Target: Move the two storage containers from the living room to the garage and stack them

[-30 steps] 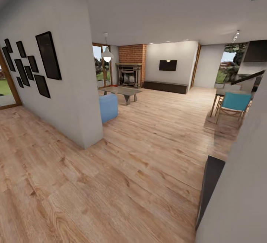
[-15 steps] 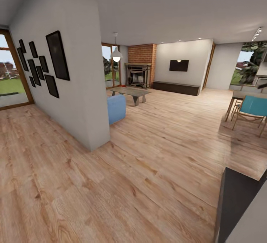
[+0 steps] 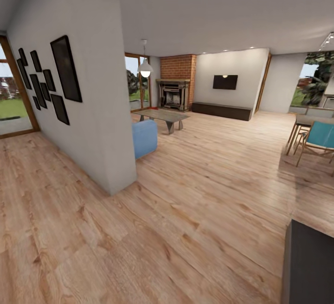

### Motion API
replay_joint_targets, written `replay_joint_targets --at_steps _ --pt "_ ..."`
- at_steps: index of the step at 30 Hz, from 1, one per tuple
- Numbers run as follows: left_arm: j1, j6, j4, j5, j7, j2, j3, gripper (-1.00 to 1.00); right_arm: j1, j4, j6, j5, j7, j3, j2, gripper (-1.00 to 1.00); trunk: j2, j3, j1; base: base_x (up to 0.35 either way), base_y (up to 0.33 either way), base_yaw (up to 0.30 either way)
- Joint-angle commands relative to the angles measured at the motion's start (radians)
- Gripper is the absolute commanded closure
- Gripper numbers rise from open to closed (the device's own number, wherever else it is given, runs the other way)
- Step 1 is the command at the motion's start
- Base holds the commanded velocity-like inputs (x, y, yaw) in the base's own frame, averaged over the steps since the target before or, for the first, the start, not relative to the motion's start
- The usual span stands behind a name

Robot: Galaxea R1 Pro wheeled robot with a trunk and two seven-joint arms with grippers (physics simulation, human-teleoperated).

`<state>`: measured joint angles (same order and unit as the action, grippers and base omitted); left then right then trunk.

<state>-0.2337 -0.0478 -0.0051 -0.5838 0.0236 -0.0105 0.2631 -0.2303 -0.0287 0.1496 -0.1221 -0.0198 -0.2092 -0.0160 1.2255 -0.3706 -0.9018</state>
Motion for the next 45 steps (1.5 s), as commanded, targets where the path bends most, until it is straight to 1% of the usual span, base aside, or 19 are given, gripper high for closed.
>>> replay_joint_targets --at_steps 1,36,45 --pt "-0.001 -0.003 0.0 -0.007 0.002 0.0 0.008 -1.0 -0.001 -0.003 0.006 -0.01 -0.002 -0.009 0.001 -1.0 0.001 -0.001 -0.001 0.32 0.0 0.0" --pt "-0.001 -0.006 0.0 -0.008 0.002 0.0 0.009 -1.0 -0.001 -0.003 0.008 -0.01 -0.003 -0.009 0.002 -1.0 0.001 -0.001 -0.001 0.321 0.0 0.0" --pt "-0.001 -0.006 0.0 -0.007 0.002 0.0 0.01 -1.0 -0.001 -0.003 0.007 -0.02 -0.004 -0.006 0.002 -1.0 0.001 -0.001 -0.001 0.321 0.0 -0.017"
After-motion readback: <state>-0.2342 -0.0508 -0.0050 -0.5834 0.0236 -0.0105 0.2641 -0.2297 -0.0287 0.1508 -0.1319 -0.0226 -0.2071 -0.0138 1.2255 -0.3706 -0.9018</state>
